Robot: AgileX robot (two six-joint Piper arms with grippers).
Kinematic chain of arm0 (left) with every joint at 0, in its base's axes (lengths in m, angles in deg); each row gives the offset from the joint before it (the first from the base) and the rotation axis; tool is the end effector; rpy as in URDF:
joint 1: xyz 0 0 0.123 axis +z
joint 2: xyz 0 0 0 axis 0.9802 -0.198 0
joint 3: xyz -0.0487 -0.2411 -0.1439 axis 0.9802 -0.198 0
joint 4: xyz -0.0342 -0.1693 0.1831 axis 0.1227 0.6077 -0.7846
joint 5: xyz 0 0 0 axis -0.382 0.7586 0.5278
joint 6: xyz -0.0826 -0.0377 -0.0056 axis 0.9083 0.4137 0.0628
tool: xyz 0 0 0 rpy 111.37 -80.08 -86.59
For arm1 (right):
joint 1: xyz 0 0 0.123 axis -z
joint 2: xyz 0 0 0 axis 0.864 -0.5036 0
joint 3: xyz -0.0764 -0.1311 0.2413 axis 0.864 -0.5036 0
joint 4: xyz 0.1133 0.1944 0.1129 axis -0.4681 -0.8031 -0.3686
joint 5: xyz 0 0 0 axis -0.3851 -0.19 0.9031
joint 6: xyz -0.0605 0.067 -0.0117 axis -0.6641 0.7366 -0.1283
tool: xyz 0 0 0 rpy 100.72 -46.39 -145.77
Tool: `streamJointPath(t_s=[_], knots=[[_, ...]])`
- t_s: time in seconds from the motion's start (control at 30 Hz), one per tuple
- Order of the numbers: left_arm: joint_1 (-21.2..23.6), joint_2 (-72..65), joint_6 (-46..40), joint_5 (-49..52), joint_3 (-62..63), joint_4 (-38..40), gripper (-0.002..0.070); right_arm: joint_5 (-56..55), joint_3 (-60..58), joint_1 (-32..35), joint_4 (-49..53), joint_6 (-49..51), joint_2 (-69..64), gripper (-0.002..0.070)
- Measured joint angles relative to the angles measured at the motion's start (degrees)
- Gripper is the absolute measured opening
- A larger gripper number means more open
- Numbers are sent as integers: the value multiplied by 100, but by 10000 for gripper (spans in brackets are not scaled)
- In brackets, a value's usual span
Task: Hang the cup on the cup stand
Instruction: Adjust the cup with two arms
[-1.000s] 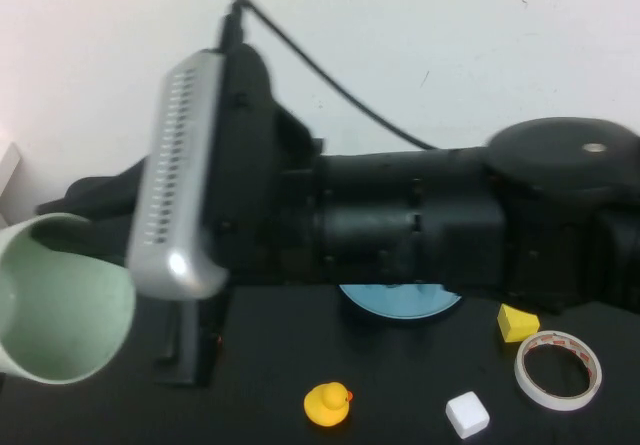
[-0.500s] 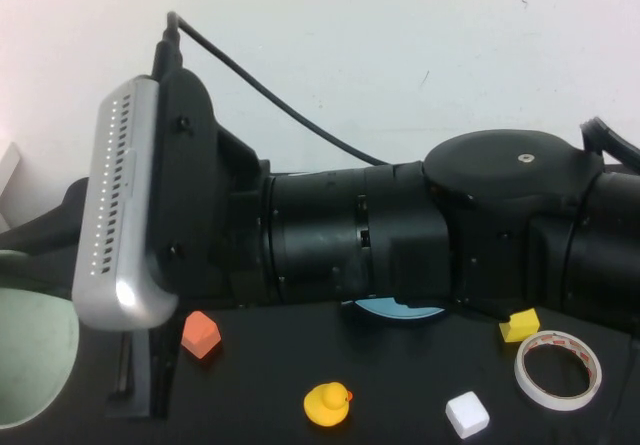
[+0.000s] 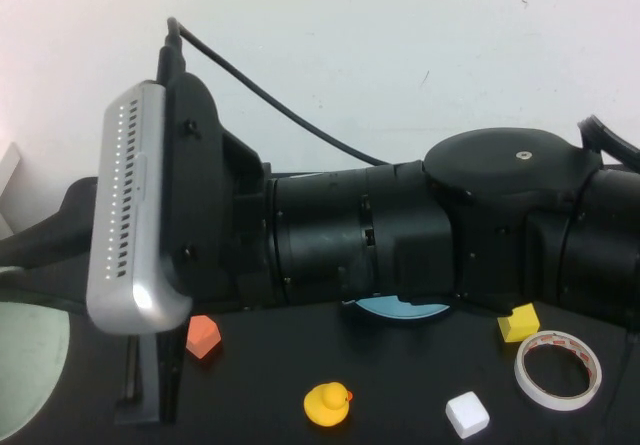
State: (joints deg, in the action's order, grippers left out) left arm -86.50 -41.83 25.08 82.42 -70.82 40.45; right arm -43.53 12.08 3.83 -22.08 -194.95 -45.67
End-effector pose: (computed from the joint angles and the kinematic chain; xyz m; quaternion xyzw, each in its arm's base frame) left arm 0.0389 -0.0224 0.2953 -0.3787 0.4585 -0.6857 0.4197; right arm 0.1793 0.3527 0.3610 -0.6022 0.4308 0.3784 0.5555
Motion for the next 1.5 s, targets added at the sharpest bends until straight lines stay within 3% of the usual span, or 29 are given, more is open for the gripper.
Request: streamJointPath(t_s=[0.53,0.67,0.83,1.03,1.13,1.33,1.5], knots=[[0,0,-197,-4,0,68,630,124,0,0,59,0,0,70],[0,0,-208,6,0,43,629,642,0,-49,249,76,-12,67],[0,0,-241,6,0,44,585,737,0,-59,289,103,-12,69],[0,0,-241,29,0,44,583,726,0,-59,325,233,-12,78],[0,0,-479,109,0,44,575,765,0,-59,435,392,-12,138],[0,0,-1333,213,0,31,557,457,0,-69,1163,993,197,358],[0,0,-1956,258,59,55,549,4,0,-78,2500,1699,768,403]])
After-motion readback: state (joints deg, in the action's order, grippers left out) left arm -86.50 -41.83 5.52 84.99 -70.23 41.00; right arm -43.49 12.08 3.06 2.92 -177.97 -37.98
